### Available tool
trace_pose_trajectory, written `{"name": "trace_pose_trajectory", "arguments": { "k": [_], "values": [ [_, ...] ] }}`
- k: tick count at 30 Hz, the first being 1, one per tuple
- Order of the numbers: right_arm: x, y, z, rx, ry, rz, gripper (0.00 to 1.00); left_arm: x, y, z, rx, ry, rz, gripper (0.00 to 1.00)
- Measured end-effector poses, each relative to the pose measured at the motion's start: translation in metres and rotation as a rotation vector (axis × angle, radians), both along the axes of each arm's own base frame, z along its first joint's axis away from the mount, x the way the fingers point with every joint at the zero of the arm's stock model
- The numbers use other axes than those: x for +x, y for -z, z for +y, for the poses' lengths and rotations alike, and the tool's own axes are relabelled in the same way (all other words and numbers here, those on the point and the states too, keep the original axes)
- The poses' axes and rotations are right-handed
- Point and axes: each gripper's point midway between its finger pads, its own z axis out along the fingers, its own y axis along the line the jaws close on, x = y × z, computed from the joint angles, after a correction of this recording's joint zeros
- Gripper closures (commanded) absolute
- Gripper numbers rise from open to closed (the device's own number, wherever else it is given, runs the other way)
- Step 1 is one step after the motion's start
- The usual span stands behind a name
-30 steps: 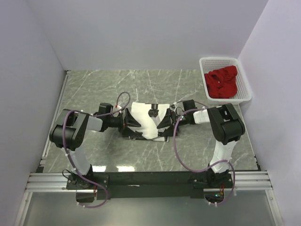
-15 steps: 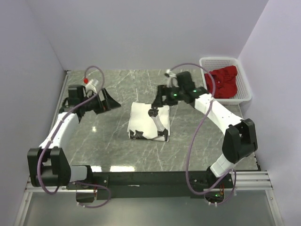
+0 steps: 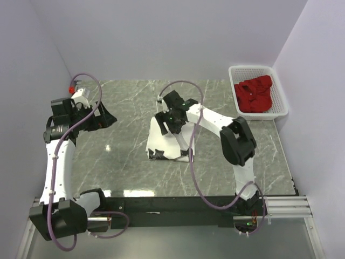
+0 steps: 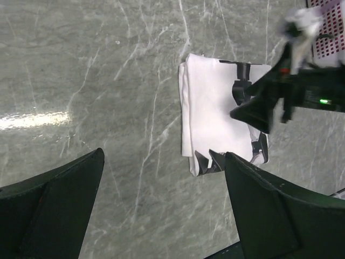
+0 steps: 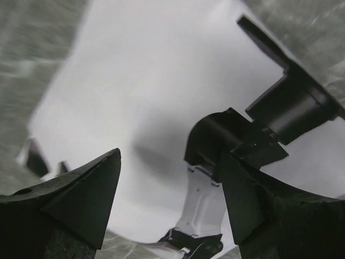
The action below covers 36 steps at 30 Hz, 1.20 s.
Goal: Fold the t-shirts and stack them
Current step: Fold the tshirt, then neatly place the folded tshirt to the corner
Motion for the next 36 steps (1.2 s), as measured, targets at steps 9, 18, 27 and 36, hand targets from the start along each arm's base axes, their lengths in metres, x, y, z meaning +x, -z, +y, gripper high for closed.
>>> {"name": "trace_pose_trajectory", "arguments": {
  "k": [9, 18, 27, 36],
  "values": [
    [-0.008, 0.053, -0.024, -0.158, -0.042, 0.093, 0.22, -0.009, -0.003, 0.006, 0.064, 0.002, -0.002, 0.01],
    [-0.053, 0.060, -0.118, -0.244, -0.111, 0.107, 0.22, -0.007, -0.018, 0.011, 0.117, 0.018, -0.045, 0.01],
    [-0.091, 0.064, -0.286, -0.349, 0.023, 0.158, 0.21, 0.006, -0.019, 0.007, 0.102, 0.055, -0.066, 0.01],
    [-0.105, 0.063, -0.401, -0.490, 0.005, 0.178, 0.21, 0.027, -0.025, 0.004, 0.071, 0.095, -0.079, 0.00]
  ]
}}
